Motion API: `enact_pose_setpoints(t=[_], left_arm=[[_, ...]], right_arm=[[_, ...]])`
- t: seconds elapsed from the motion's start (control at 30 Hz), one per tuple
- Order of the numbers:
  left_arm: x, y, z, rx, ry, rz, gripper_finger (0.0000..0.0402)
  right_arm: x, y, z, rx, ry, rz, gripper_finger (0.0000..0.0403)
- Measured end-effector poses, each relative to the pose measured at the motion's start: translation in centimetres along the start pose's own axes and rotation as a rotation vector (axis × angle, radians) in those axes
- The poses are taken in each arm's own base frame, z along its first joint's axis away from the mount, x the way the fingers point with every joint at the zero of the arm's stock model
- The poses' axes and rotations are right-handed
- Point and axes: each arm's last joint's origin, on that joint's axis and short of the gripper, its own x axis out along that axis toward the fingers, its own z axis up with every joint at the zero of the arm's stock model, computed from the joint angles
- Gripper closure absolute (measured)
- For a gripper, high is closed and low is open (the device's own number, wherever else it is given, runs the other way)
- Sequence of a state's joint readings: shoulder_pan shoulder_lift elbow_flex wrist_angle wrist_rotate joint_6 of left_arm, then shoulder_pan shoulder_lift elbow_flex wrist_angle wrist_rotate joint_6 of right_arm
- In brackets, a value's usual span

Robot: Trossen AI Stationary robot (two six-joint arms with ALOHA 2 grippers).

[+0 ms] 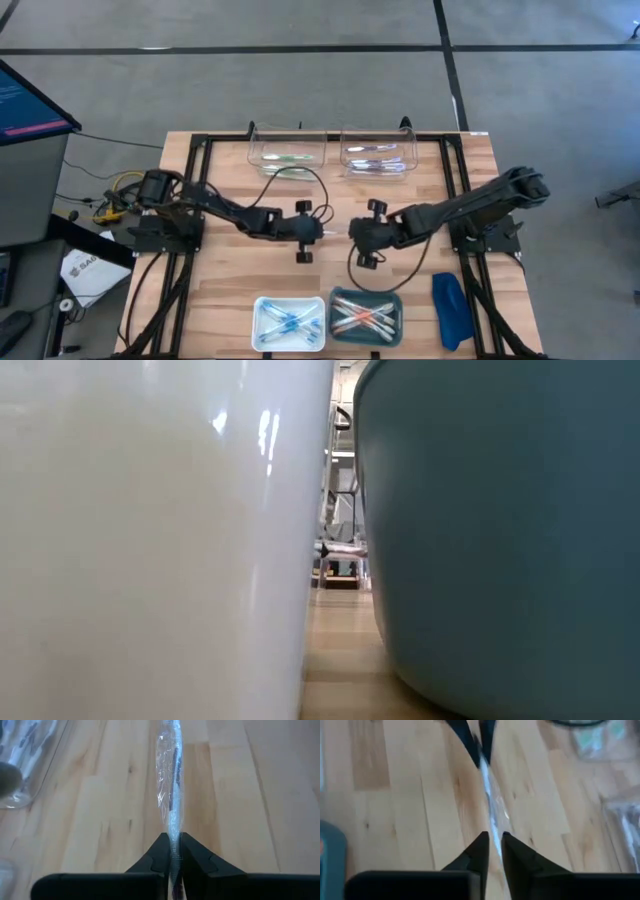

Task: Pick & Place Toothbrushes
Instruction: Put the purple toothbrush into the right transparent bin

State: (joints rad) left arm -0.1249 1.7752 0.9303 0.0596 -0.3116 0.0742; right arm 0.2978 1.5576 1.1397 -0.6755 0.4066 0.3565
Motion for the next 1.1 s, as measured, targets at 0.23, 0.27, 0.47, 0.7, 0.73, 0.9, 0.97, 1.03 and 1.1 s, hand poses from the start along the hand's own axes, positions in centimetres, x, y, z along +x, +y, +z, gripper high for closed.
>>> enact_pose_setpoints(t=[0.23,0.27,0.47,0.7,0.73,0.9,0.97,1.03,1.1], left_arm=[[-0.3,-1.4,-0.9,0.027,-0.011,0.07,0.0385],[-0.4,-1.4,-0.8,0.026,-0.014,0.077,0.0385],[-0.4,-1.3,-0.3,0.013,-0.06,0.095,0.0385],[-0.4,-1.3,-0.1,0.008,-0.08,0.095,0.0385],[-0.5,-1.3,0.0,0.005,-0.087,0.095,0.0385],[-0.6,-1.0,0.5,-0.029,-0.141,0.054,0.0385],[-0.8,-0.9,0.8,-0.041,-0.166,0.031,0.0385],[-1.0,-0.8,1.1,-0.048,-0.183,0.032,0.0385],[-1.2,-0.7,1.1,-0.048,-0.18,0.032,0.0385]], right_arm=[[2.3,0.8,0.1,-0.053,0.098,-0.019,0.0293],[2.5,0.8,0.2,-0.053,0.104,-0.023,0.0285],[3.3,0.6,1.3,-0.033,0.104,-0.035,0.023],[3.3,0.6,1.3,-0.037,0.108,-0.036,0.0187],[3.3,0.6,1.3,-0.037,0.108,-0.036,0.0185],[3.3,0.6,1.3,-0.039,0.111,-0.037,0.0187],[3.3,0.6,1.3,-0.039,0.111,-0.037,0.0191],[3.3,0.6,1.3,-0.039,0.112,-0.037,0.0196],[3.3,0.6,1.2,-0.041,0.116,-0.039,0.02]])
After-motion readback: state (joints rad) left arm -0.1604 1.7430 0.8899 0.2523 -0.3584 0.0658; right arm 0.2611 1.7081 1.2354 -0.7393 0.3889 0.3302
